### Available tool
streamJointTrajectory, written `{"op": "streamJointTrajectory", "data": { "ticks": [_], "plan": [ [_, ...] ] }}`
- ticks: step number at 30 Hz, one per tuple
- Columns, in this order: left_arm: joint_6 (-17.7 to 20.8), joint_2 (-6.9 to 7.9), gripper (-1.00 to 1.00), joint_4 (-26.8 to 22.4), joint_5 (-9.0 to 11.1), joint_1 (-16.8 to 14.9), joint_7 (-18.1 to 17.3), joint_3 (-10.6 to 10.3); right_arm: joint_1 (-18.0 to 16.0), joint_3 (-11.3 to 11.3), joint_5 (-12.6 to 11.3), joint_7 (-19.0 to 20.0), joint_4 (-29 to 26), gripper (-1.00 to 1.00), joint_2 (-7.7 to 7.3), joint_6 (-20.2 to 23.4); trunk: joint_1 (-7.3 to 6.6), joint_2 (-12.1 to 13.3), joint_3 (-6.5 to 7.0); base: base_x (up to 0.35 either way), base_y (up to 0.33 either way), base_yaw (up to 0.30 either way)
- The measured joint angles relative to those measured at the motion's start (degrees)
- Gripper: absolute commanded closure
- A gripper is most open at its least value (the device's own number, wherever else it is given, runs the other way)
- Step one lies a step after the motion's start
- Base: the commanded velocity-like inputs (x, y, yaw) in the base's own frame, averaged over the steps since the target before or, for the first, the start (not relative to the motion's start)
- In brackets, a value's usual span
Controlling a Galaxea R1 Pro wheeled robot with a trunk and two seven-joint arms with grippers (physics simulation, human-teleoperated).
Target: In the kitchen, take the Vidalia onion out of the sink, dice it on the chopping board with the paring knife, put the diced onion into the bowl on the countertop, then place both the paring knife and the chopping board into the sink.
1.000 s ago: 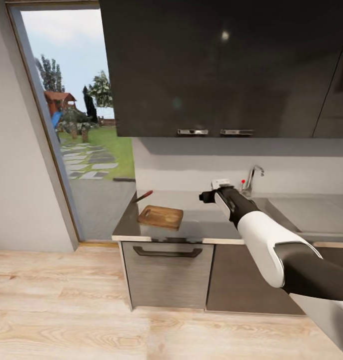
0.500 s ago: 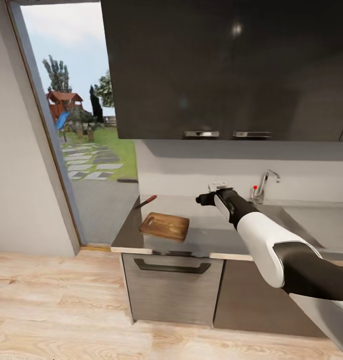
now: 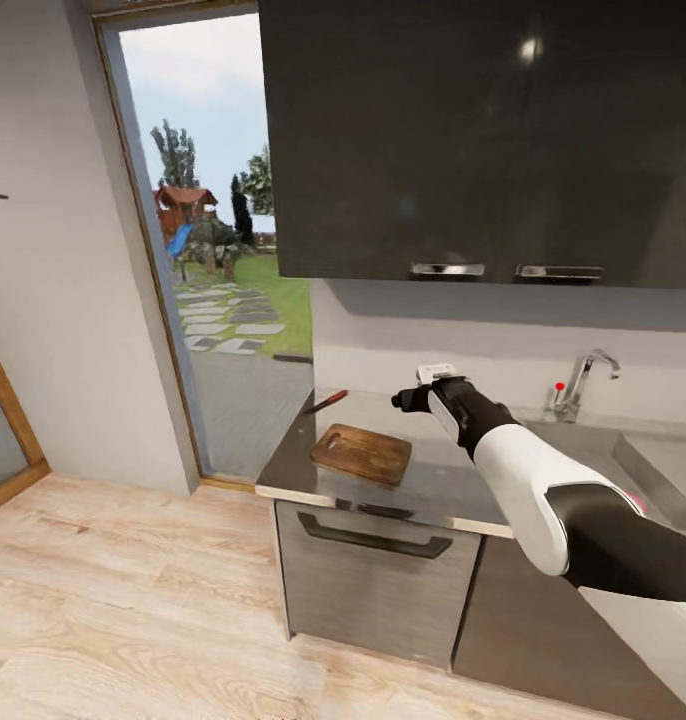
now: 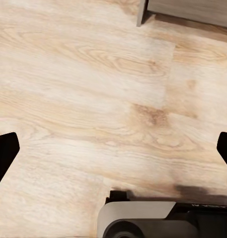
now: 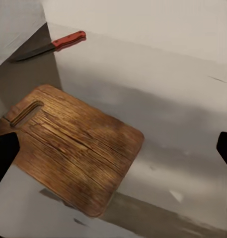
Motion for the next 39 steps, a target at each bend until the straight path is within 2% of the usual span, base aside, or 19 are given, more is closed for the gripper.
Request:
{"op": "streamJointTrajectory", "data": {
  "ticks": [6,13,16,39],
  "plan": [
    [0.1,0.04,-1.00,0.0,0.0,0.0,0.0,0.0,0.0,0.1,0.2,0.0,0.9,-1.00,0.18,0.0,0.00,0.0,0.00,0.012,-0.310,0.279],
    [0.0,0.09,-1.00,0.1,0.0,0.0,0.0,0.0,0.1,0.2,4.7,0.3,1.7,-1.00,0.29,-1.3,-0.01,0.0,0.00,0.086,-0.237,0.279],
    [0.1,0.12,-1.00,0.1,0.0,0.0,0.0,0.0,0.1,0.2,5.4,0.5,2.3,-1.00,0.32,-2.1,-0.01,0.0,0.00,0.094,-0.131,0.279],
    [0.0,0.13,-1.00,0.3,0.0,0.0,0.0,0.0,0.3,0.1,5.8,2.8,3.4,-1.00,0.00,-2.6,-0.01,0.0,0.00,0.134,-0.148,0.279]
  ]
}}
